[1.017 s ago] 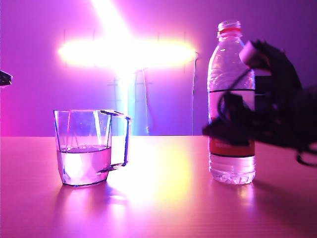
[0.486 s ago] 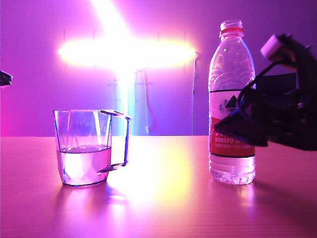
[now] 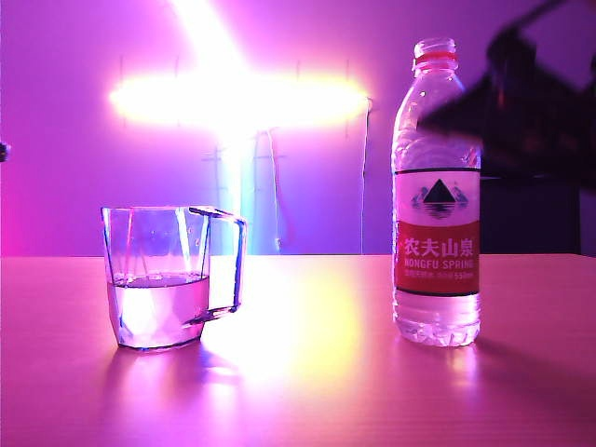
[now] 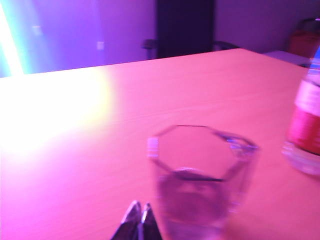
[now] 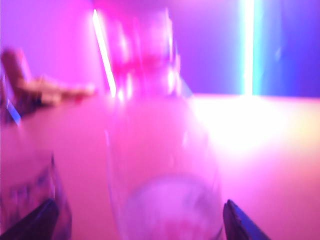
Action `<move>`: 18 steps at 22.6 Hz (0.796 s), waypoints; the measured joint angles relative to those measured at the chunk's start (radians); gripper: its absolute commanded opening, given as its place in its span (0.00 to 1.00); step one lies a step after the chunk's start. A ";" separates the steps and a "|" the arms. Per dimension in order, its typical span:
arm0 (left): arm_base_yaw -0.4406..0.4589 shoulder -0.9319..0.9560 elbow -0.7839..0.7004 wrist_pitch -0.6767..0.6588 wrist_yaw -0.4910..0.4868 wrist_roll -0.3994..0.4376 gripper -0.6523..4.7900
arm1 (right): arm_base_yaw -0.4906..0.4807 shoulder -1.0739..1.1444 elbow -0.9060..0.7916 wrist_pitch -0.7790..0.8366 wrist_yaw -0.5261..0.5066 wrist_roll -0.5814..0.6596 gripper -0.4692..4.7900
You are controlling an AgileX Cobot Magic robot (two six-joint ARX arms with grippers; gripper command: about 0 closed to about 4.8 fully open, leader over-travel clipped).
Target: Pick up the mineral water bottle on the table and pour water into the mug until it's half full.
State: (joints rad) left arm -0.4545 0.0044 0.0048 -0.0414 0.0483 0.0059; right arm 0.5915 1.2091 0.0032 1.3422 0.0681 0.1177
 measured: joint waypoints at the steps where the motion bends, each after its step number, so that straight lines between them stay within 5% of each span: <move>1: 0.023 0.000 0.000 0.000 -0.001 0.000 0.12 | 0.021 -0.038 0.000 -0.005 0.043 0.001 1.00; 9: 0.358 0.000 0.000 0.000 0.002 0.000 0.12 | 0.233 -0.445 0.001 -0.287 0.370 -0.020 0.95; 11: 0.433 0.000 0.000 0.000 -0.007 0.000 0.12 | 0.304 -0.594 0.002 -0.372 0.504 -0.077 0.72; 13: 0.474 0.000 0.000 0.000 -0.006 0.000 0.12 | 0.367 -0.727 0.013 -0.491 0.605 -0.146 0.20; 14: 0.488 0.000 0.000 0.000 -0.006 0.000 0.12 | 0.412 -0.835 0.043 -0.610 0.649 -0.166 0.10; 16: 0.487 0.000 0.000 0.000 -0.006 0.000 0.12 | 0.446 -0.935 0.093 -0.745 0.662 -0.173 0.08; 18: 0.487 0.000 0.000 0.000 -0.006 0.000 0.12 | 0.483 -1.095 0.164 -1.069 0.672 -0.180 0.08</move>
State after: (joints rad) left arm 0.0322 0.0044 0.0048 -0.0414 0.0425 0.0059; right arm 1.0740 0.1143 0.1673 0.2737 0.7403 -0.0620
